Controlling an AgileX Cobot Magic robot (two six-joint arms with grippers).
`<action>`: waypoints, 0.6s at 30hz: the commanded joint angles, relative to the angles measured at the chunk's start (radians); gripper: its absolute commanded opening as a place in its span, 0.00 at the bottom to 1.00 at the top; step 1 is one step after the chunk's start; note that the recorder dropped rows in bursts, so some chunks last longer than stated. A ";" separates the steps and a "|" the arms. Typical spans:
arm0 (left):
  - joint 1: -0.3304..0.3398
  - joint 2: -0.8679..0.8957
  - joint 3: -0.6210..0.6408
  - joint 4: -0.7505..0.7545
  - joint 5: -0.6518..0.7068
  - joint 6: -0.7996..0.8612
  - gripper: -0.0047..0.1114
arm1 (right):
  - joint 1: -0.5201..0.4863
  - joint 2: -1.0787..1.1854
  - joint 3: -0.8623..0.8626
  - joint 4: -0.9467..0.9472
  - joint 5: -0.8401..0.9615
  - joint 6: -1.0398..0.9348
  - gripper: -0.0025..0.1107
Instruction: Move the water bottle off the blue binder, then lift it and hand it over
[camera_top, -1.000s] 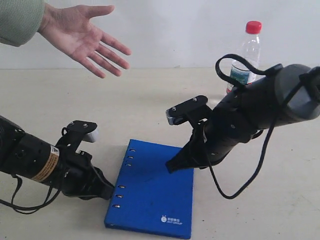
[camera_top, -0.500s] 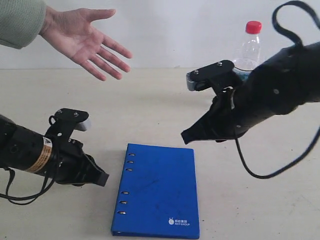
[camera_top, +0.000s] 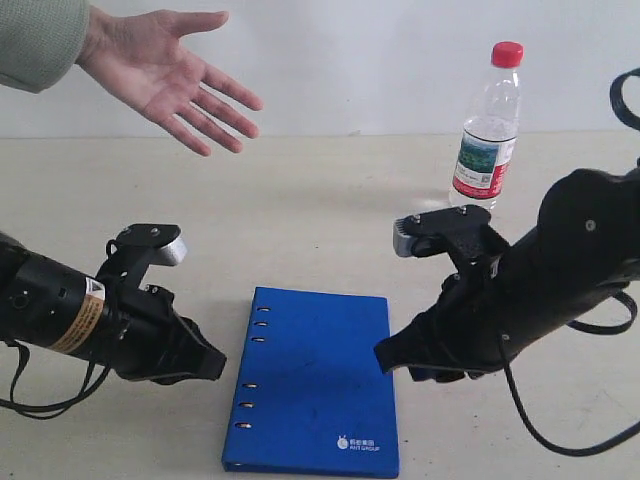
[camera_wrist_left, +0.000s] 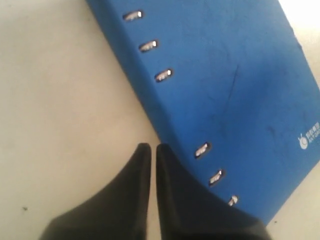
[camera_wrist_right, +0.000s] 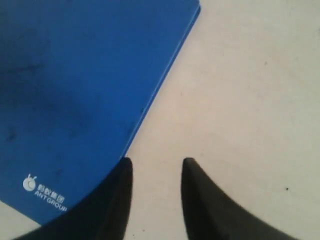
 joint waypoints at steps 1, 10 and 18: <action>0.000 -0.008 0.014 0.007 -0.005 -0.022 0.08 | -0.008 0.013 0.014 0.088 -0.016 -0.052 0.52; 0.000 0.031 0.010 0.007 0.004 -0.029 0.29 | -0.007 0.049 -0.014 0.456 0.093 -0.442 0.55; 0.000 0.037 -0.006 0.007 -0.003 -0.029 0.57 | -0.057 -0.027 -0.020 0.455 0.161 -0.388 0.55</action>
